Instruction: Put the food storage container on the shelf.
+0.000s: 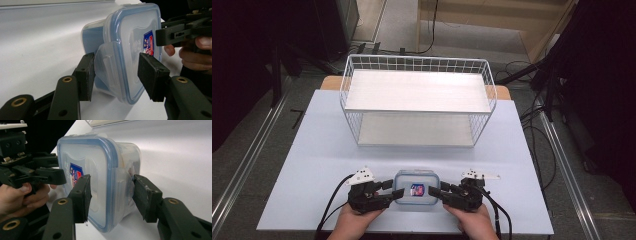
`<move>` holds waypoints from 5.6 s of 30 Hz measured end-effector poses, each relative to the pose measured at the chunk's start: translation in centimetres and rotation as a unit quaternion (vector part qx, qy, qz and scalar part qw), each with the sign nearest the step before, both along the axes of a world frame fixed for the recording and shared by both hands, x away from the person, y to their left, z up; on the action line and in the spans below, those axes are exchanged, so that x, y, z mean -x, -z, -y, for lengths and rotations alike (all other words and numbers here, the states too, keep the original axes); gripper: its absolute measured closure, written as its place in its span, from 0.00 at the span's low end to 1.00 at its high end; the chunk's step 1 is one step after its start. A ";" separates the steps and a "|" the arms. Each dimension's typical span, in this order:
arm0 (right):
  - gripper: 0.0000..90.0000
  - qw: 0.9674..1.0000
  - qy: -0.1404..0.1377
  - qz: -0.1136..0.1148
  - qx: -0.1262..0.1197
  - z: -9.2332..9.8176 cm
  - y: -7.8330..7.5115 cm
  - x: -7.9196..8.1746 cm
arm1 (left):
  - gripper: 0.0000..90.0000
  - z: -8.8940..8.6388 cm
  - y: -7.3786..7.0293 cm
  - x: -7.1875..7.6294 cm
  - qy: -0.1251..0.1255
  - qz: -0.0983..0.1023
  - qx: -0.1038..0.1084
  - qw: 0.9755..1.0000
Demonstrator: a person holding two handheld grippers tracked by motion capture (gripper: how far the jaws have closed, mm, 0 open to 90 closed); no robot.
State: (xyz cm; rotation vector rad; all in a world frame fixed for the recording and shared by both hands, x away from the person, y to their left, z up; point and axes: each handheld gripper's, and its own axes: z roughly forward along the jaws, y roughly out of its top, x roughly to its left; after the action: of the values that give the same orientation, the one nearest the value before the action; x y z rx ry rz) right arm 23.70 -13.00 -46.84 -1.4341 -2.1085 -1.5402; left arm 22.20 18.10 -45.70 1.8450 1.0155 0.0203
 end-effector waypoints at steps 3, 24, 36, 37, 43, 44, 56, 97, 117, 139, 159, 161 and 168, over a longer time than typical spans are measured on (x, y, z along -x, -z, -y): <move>0.57 1.000 -0.001 0.023 0.013 -0.3 -0.2 0.2 | 0.55 0.2 -0.1 0.2 -0.008 0.014 -0.011 1.000; 0.56 0.987 0.009 0.155 0.040 -1.1 -1.6 1.3 | 0.54 0.2 -1.1 1.1 -0.020 0.098 -0.022 0.995; 0.55 0.981 0.017 0.191 0.035 -1.2 -2.2 1.6 | 0.54 0.2 -1.8 1.4 -0.027 0.127 -0.015 0.991; 0.55 0.981 0.018 0.192 0.035 -1.2 -2.3 1.6 | 0.54 0.3 -2.0 1.4 -0.030 0.127 -0.012 0.991; 0.55 0.979 0.023 0.202 0.029 -1.2 -2.8 1.5 | 0.54 0.2 -2.9 1.1 -0.032 0.137 -0.007 0.990; 0.55 0.979 0.022 0.202 0.028 -1.3 -3.1 1.4 | 0.54 0.2 -3.3 0.9 -0.032 0.140 -0.006 0.990; 0.55 0.967 0.030 0.254 0.023 -1.3 -6.3 0.3 | 0.54 0.2 -7.0 -0.4 -0.030 0.189 -0.007 0.981; 0.55 0.931 0.050 0.362 0.015 -0.9 -16.0 -3.3 | 0.55 0.6 -16.5 -4.5 -0.031 0.290 0.026 0.956; 0.55 0.942 0.047 0.331 0.016 -1.1 -18.2 -7.4 | 0.55 0.1 -17.5 -8.9 -0.038 0.246 0.049 0.967; 0.55 0.961 0.050 0.272 0.004 -1.5 -18.6 -13.6 | 0.55 -0.6 -17.8 -15.0 -0.046 0.175 0.074 0.981; 0.58 0.992 0.029 0.118 -0.037 -0.5 -18.4 -17.3 | 0.60 -1.5 -17.7 -18.0 -0.052 0.038 0.131 0.989; 0.59 0.992 0.026 0.111 -0.045 -0.4 -18.3 -17.4 | 0.60 -1.6 -17.8 -18.0 -0.054 0.033 0.136 0.989; 0.61 0.995 0.022 0.075 -0.070 0.1 -17.8 -18.3 | 0.61 -1.8 -17.4 -18.8 -0.062 -0.010 0.154 0.986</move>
State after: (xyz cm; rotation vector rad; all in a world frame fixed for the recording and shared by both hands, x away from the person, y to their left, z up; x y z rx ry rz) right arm 42.02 -13.10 -29.00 -1.3651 -2.0140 -1.8248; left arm 40.98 19.91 -28.26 1.5032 1.0802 -0.0770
